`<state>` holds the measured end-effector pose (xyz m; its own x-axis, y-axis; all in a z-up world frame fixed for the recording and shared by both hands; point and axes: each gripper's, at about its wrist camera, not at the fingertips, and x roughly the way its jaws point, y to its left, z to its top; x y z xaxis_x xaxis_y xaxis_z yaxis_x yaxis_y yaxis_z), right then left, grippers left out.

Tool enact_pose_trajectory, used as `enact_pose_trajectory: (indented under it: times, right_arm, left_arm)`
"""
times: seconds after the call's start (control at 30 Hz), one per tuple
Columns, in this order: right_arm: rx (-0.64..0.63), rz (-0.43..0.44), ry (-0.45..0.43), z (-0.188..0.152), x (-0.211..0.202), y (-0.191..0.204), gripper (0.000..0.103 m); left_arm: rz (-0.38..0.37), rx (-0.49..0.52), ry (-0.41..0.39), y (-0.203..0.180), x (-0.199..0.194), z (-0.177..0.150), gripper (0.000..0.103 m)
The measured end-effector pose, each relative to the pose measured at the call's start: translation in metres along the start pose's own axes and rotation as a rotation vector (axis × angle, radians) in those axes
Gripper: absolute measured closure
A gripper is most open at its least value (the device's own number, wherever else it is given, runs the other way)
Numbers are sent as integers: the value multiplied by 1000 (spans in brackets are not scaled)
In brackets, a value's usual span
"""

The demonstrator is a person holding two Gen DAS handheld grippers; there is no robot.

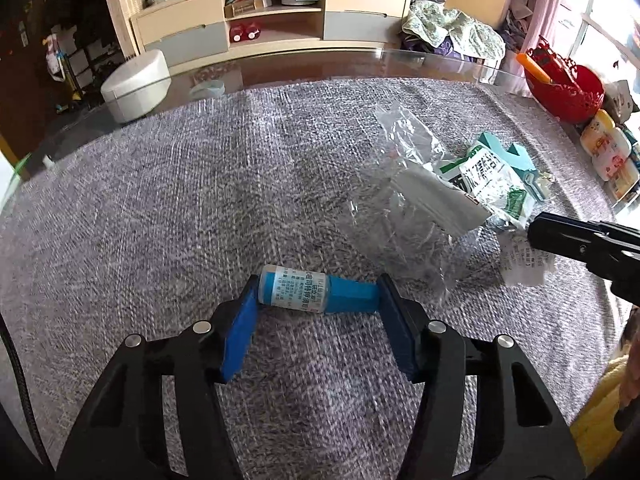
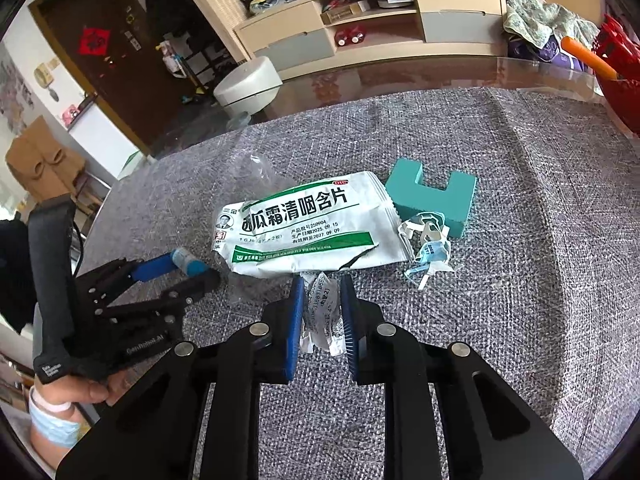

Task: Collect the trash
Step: 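Grasp the small blue bottle with the left tool while the right tool grasps the foil strip, then lower both held items over the grey bin and open both tools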

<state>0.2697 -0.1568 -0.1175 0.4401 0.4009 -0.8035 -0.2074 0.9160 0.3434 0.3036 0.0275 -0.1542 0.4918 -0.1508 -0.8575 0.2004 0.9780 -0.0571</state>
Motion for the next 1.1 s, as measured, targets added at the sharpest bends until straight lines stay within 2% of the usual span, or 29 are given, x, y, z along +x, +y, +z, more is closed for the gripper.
enact_pose_trajectory:
  times: [0.2, 0.4, 0.8, 1.1]
  right_arm:
    - [-6, 1, 4, -13, -11, 3, 87]
    - [-9, 1, 9, -33, -25, 5, 90]
    - [-48, 1, -12, -71, -72, 22, 92]
    - [-80, -19, -18, -119, -108, 34, 92]
  left_arm:
    - [0, -3, 13, -2, -10, -16, 48]
    - [-30, -8, 24, -16, -29, -44, 48]
    - [-106, -28, -28, -46, -97, -95, 48]
    - [-176, -22, -47, -76, -141, -149, 48]
